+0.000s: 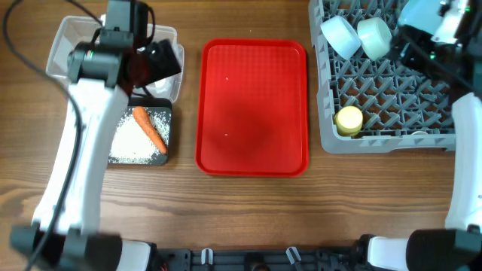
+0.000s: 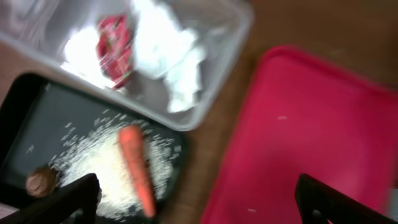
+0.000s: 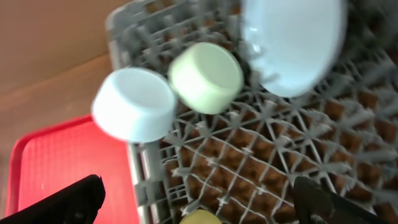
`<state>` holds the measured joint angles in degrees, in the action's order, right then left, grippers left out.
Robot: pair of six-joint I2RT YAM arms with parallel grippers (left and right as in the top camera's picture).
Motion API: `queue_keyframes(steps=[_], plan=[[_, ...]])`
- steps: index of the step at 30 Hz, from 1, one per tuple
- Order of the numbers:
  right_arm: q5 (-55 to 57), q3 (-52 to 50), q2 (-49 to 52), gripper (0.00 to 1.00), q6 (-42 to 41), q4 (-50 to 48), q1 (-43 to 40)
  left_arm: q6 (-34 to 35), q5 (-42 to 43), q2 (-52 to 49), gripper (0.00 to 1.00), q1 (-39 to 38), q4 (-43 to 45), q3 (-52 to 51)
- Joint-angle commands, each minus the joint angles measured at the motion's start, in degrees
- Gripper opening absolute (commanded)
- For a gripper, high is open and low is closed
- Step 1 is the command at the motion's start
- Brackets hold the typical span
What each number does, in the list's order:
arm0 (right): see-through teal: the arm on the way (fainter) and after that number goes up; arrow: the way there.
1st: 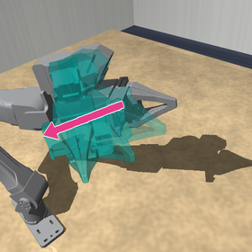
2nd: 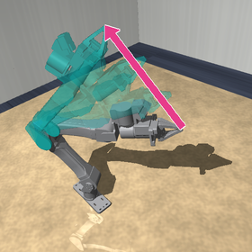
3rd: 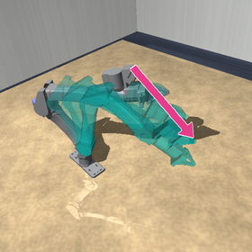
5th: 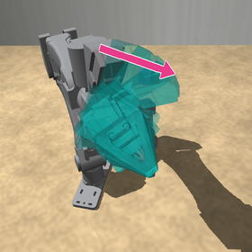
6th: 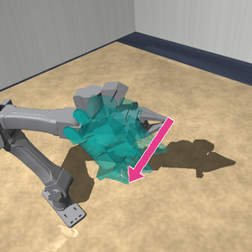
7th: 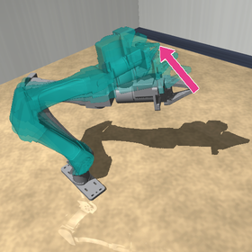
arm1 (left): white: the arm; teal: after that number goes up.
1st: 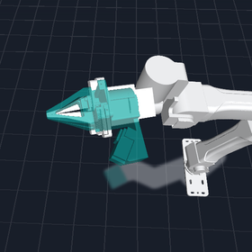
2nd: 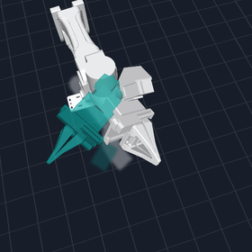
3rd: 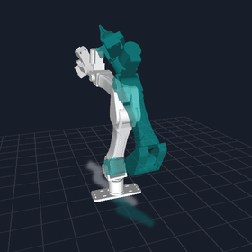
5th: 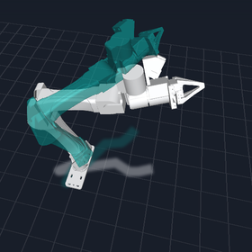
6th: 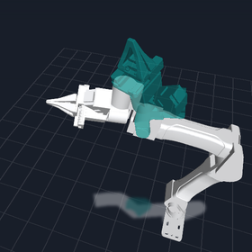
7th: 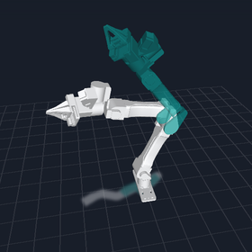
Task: Sort waste into correct bins and load items into the dishwasher rack
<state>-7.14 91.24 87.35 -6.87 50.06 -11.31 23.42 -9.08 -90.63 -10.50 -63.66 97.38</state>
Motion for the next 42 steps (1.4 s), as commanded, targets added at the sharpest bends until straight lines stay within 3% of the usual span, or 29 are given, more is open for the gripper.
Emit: queue_keyframes(steps=[1,6,15,22,29,35,42], plan=[[-2.6,0.3,-7.3,1.0,12.6,-0.3,5.0,-0.5,0.6,3.3,1.0,-3.8,2.9,0.9],[-10.5,0.2,-12.6,1.0,23.4,0.2,11.3,-0.5,0.7,3.3,1.0,-5.5,2.6,0.9],[-15.8,0.2,-14.2,1.0,23.2,0.5,14.8,-0.5,0.7,3.3,1.0,-5.5,2.6,0.9],[-8.9,0.2,-14.0,1.0,25.1,7.9,14.8,-0.5,0.7,3.3,1.0,-5.5,2.6,0.9],[-7.8,-0.8,-14.9,1.0,24.7,0.9,14.8,-0.5,0.7,3.3,1.0,-5.5,2.6,0.9],[-6.8,-13.2,-24.3,1.0,24.7,-10.8,14.8,-0.5,0.7,3.3,1.0,-5.5,2.6,0.9],[-5.1,-39.3,-40.2,1.0,24.6,-27.0,14.8,-0.5,0.7,3.3,1.0,-5.5,2.6,0.9]])
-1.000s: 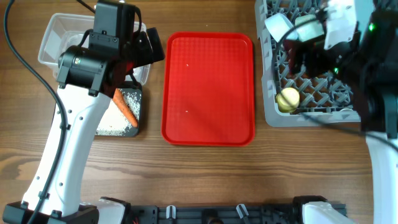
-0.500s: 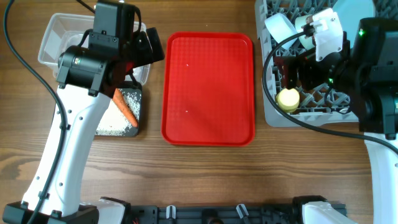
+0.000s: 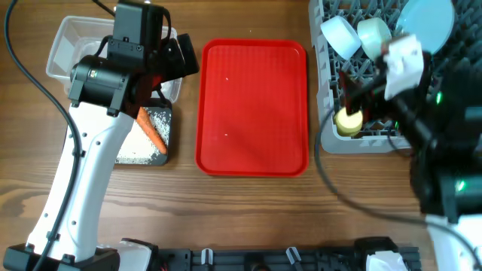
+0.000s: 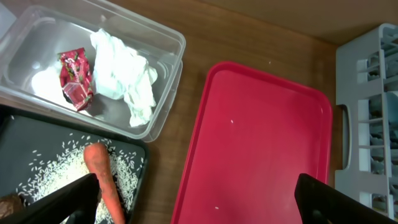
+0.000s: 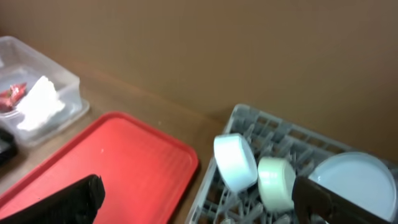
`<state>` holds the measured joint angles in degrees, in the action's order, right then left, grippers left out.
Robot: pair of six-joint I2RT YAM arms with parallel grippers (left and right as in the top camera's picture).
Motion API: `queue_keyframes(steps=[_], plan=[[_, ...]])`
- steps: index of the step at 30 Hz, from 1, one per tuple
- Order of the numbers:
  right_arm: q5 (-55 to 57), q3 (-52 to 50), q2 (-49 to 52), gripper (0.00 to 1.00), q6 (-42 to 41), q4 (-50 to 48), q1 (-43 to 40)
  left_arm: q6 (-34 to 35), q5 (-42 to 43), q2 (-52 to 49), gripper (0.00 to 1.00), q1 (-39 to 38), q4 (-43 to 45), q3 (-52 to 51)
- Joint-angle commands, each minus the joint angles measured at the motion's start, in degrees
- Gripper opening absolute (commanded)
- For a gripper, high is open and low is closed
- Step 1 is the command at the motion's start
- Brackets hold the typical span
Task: Sort waste into correct bins and load items into the dishwasher rack
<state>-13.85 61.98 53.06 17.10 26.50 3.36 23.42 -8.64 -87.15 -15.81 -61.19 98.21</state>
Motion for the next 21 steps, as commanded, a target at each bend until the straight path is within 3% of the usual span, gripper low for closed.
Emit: queue_keyframes(steps=[1,10,21], plan=[[1.6,-13.8,-8.3,1.0,0.0,-5.6,0.2,-0.5,0.3,-0.2,1.0,-0.2,0.2,0.0],[1.8,-44.7,-31.6,1.0,-8.6,-28.4,0.2,-0.5,0.3,-0.2,1.0,-0.2,0.1,0.0],[2.5,-58.6,-49.5,1.0,-11.6,-30.9,0.2,-0.5,0.3,-0.2,1.0,-0.2,0.2,0.0]])
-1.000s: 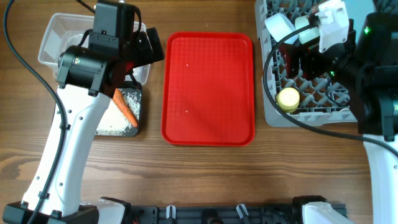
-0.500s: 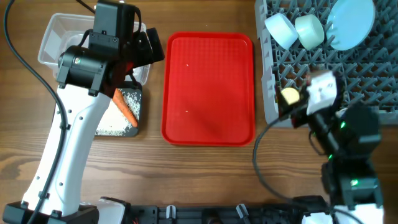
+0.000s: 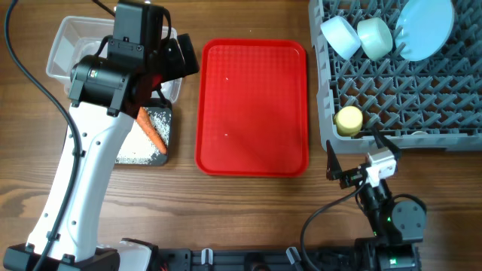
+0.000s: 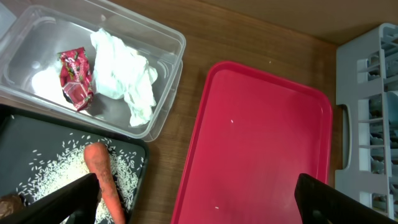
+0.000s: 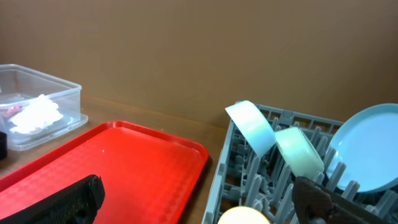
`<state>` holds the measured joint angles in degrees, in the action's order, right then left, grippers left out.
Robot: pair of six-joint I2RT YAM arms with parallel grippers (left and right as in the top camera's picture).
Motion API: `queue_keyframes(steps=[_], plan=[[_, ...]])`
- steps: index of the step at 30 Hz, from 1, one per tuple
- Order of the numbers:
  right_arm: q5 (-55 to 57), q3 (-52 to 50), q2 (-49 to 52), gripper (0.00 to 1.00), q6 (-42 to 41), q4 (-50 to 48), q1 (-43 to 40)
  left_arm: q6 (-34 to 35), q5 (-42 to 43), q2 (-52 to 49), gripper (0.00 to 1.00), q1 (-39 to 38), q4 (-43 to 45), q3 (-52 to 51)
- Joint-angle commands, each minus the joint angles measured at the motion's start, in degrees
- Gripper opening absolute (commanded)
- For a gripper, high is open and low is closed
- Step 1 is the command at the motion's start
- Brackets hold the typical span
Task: Sort waste into correct bins and load items into the dishwasher rack
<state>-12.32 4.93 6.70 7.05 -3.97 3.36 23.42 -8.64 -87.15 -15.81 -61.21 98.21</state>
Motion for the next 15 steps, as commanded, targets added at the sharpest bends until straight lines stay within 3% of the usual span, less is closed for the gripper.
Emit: queue_keyframes(steps=[1,15], plan=[[1.0,-2.2,-3.9,0.99,-1.6,-0.4,0.2,-0.5,0.3,-0.2,1.0,-0.2,0.2,0.0],[0.9,-4.6,-6.6,1.0,0.3,3.1,0.9,-0.5,0.2,-0.2,1.0,-0.2,0.2,0.0]])
